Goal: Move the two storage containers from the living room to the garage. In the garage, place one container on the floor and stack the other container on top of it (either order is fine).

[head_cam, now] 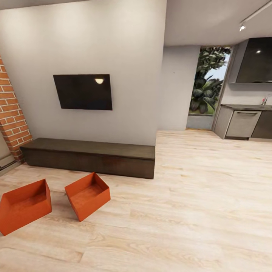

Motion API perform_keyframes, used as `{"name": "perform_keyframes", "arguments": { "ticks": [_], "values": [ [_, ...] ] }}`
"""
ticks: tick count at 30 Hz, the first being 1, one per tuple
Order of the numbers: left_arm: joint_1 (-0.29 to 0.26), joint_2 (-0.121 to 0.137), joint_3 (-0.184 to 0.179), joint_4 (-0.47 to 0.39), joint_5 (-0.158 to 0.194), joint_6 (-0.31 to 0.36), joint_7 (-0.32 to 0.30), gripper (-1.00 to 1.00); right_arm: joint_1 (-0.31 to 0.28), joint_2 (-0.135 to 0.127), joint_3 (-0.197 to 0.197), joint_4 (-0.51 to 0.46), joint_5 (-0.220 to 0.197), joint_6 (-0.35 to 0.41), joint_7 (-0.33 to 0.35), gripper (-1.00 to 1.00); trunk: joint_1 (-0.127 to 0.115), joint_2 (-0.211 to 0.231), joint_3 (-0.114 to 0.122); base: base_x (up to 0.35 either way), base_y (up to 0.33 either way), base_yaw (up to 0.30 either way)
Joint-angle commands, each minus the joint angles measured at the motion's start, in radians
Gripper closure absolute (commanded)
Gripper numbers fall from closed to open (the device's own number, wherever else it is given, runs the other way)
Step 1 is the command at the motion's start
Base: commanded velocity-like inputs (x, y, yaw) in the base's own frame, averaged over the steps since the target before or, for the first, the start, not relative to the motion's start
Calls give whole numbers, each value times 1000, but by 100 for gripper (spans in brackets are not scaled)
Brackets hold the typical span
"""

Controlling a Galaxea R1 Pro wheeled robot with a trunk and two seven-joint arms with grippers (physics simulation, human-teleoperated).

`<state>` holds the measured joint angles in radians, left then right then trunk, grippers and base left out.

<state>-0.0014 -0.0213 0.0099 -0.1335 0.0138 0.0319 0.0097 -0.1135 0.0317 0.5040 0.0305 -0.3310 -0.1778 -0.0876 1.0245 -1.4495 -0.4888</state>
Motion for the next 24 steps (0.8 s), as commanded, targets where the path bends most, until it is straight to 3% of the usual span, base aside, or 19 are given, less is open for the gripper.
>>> {"name": "perform_keyframes", "arguments": {
  "ticks": [1,24],
  "values": [
    [0,0,1,-1,1,3,1,-100,-1,1,8,3,-8,-5,-1,-100,1,0,-1,322,0,0],
    [0,-2,1,-1,1,3,1,-100,-2,1,8,3,-7,-5,-1,-100,1,0,-1,322,0,0]
  ]
}}
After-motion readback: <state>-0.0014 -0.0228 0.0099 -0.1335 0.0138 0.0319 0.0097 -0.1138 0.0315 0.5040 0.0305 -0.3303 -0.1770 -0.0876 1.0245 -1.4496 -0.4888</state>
